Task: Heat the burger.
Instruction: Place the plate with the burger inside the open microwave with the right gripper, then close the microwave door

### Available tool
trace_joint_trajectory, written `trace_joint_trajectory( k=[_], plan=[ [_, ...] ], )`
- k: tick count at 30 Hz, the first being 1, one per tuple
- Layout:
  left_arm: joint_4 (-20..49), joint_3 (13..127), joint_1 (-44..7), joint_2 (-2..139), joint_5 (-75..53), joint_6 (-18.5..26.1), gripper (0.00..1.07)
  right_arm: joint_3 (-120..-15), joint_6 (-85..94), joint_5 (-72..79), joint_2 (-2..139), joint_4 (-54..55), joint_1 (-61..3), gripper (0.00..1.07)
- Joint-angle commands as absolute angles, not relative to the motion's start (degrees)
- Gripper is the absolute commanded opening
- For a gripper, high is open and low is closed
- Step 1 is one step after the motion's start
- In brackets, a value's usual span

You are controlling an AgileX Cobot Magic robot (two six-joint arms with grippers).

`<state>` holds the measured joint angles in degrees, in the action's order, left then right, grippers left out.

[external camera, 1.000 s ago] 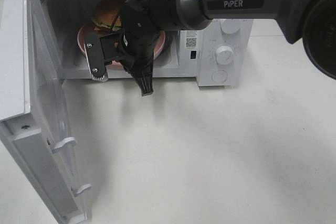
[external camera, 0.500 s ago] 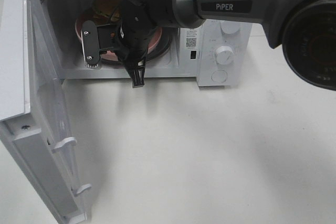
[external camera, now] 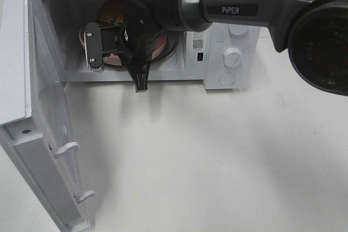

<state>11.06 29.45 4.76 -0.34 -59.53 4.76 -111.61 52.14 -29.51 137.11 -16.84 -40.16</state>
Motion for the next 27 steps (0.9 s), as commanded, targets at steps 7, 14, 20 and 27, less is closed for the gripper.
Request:
trace_joint_trajectory(
  k=[7,14,20,27],
  plan=[
    [11.0,29.28,4.64,-1.49,-59.07,4.87,1.0,-112.76,47.33,-28.71,136.65,-18.51,-39.94,0.4],
    [11.0,29.28,4.64,-1.49,-59.07,4.87,1.0,-112.7,47.33,-29.45,136.65,-18.22,-39.94,0.44],
    [11.0,29.28,4.64,-1.49,-59.07,4.87,1.0,-112.64,47.33,-29.91,136.54,-17.82,-39.99,0.48],
    [11.0,29.28,4.64,-1.49,-59.07,4.81,1.0,-105.83,47.61,-26.59,132.53,-16.62,-40.11,0.73]
  ],
)
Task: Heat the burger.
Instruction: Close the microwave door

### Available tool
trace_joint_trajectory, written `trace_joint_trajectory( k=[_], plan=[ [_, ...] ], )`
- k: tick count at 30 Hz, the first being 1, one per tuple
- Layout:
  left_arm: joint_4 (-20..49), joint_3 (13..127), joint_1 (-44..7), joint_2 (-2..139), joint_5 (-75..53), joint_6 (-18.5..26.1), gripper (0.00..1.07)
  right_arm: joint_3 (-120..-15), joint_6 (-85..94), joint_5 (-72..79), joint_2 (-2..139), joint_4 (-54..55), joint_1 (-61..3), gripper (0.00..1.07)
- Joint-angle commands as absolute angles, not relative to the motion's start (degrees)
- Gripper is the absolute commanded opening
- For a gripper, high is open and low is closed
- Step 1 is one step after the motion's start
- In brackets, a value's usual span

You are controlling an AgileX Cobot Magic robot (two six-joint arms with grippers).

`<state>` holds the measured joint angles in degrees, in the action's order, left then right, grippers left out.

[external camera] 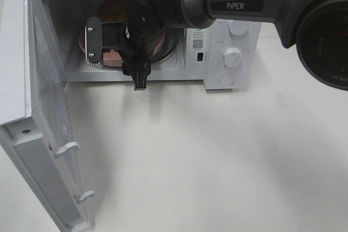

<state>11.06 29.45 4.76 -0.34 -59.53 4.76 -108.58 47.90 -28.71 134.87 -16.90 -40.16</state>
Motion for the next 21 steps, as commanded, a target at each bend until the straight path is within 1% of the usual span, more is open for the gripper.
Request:
trace_joint_trajectory(
  k=[1,2,3,5,6,7,14,15,17,21],
  plan=[
    [11.0,29.28,4.64,-1.49,-59.07,4.81,1.0,-105.83,47.61,-26.59,132.53,-16.62,-40.11,0.73],
    [11.0,29.28,4.64,-1.49,-59.07,4.81,1.0,-104.74,47.9,-25.27,131.89,-16.79,-40.11,0.76],
    [11.0,29.28,4.64,-1.49,-59.07,4.81,1.0,-102.16,48.59,-23.2,130.41,-16.84,-40.11,0.82],
    [11.0,29.28,4.64,-1.49,-59.07,4.81,1.0,-101.24,49.05,-22.69,129.77,-16.84,-40.11,0.84],
    [11.0,29.28,4.64,-1.49,-59.07,4.81,1.0,-98.84,49.85,-21.49,128.17,-16.84,-40.11,0.85],
    [11.0,29.28,4.64,-1.49,-59.07,4.81,1.0,-98.84,49.85,-21.49,128.17,-16.84,-40.11,0.85],
    [11.0,29.28,4.64,-1.49,-59.07,4.81,1.0,-89.27,50.76,-16.56,122.1,-16.96,-40.11,0.83],
    [11.0,29.28,4.64,-1.49,-59.07,4.81,1.0,-89.27,50.76,-16.56,122.1,-16.96,-40.11,0.83],
    [11.0,29.28,4.64,-1.49,-59.07,4.81,1.0,-85.26,50.76,-14.9,119.46,-16.96,-40.11,0.82],
    [11.0,29.28,4.64,-1.49,-59.07,4.81,1.0,-81.65,50.59,-13.58,116.77,-16.96,-40.11,0.81]
  ],
)
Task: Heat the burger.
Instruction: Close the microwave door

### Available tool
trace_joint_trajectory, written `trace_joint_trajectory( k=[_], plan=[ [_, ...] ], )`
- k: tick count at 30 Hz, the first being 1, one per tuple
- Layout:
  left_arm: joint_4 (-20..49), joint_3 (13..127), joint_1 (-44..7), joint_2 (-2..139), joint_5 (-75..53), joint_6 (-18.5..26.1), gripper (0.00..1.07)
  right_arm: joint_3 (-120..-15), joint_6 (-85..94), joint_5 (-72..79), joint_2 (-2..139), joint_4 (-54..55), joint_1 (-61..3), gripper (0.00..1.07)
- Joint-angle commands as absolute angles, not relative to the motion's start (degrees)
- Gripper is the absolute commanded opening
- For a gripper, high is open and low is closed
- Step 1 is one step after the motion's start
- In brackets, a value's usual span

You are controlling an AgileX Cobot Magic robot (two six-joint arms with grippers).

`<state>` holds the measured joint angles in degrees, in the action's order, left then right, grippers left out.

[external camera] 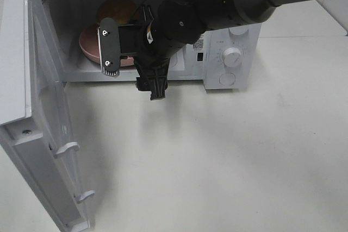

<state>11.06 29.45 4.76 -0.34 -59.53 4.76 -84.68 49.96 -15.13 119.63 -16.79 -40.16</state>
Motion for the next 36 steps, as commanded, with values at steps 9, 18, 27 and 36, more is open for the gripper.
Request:
trace_joint_trajectory(
  k=[9,18,27,36],
  plan=[
    [11.0,29.28,4.64,-1.49,-59.07,4.81,1.0,-70.07,48.36,-11.17,107.95,-16.39,-40.11,0.79],
    [11.0,29.28,4.64,-1.49,-59.07,4.81,1.0,-61.76,38.22,-11.23,99.52,-16.39,-40.11,0.77],
    [11.0,29.28,4.64,-1.49,-59.07,4.81,1.0,-51.91,13.98,-14.44,88.41,-14.38,-40.11,0.76],
    [11.0,29.28,4.64,-1.49,-59.07,4.81,1.0,-47.67,-5.39,-30.94,78.95,-13.35,-40.11,0.76]
  ],
)
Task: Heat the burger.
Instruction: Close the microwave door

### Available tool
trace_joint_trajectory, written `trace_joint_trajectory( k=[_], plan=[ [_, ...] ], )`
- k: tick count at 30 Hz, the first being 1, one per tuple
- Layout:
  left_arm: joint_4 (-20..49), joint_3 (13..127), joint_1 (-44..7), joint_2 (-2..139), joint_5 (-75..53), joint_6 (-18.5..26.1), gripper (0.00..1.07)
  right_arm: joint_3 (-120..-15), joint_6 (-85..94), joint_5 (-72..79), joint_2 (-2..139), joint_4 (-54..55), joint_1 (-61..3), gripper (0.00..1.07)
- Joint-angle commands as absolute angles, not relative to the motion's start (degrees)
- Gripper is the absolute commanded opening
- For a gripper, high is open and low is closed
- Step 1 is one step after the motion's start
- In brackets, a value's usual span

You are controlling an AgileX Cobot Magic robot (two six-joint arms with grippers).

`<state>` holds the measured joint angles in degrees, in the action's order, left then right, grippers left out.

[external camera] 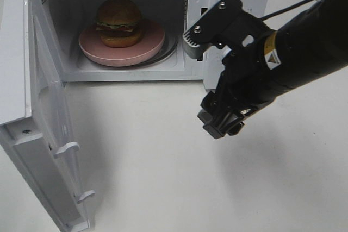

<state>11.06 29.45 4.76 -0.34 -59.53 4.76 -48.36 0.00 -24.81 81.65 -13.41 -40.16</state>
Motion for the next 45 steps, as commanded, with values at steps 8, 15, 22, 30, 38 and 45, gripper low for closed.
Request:
trace_joint_trajectory(
  k=[8,15,22,30,38,45],
  plan=[
    [11.0,29.28,4.64,-1.49,-59.07,4.81,1.0,-47.33,-8.37,-44.35,69.5,-13.35,-40.11,0.76],
    [11.0,29.28,4.64,-1.49,-59.07,4.81,1.0,-47.33,-8.37,-51.74,62.05,-13.18,-40.11,0.76],
    [11.0,29.28,4.64,-1.49,-59.07,4.81,1.0,-47.21,-8.37,-56.72,55.12,-10.71,-40.11,0.76],
    [11.0,29.28,4.64,-1.49,-59.07,4.81,1.0,-40.68,-8.48,-57.52,46.81,-10.71,-39.88,0.76],
    [11.0,29.28,4.64,-1.49,-59.07,4.81,1.0,-33.86,-9.28,-56.84,36.84,-9.11,-30.25,0.76],
    [11.0,29.28,4.64,-1.49,-59.07,4.81,1.0,-30.54,-9.45,-53.92,23.78,-6.07,-20.63,0.76]
  ],
)
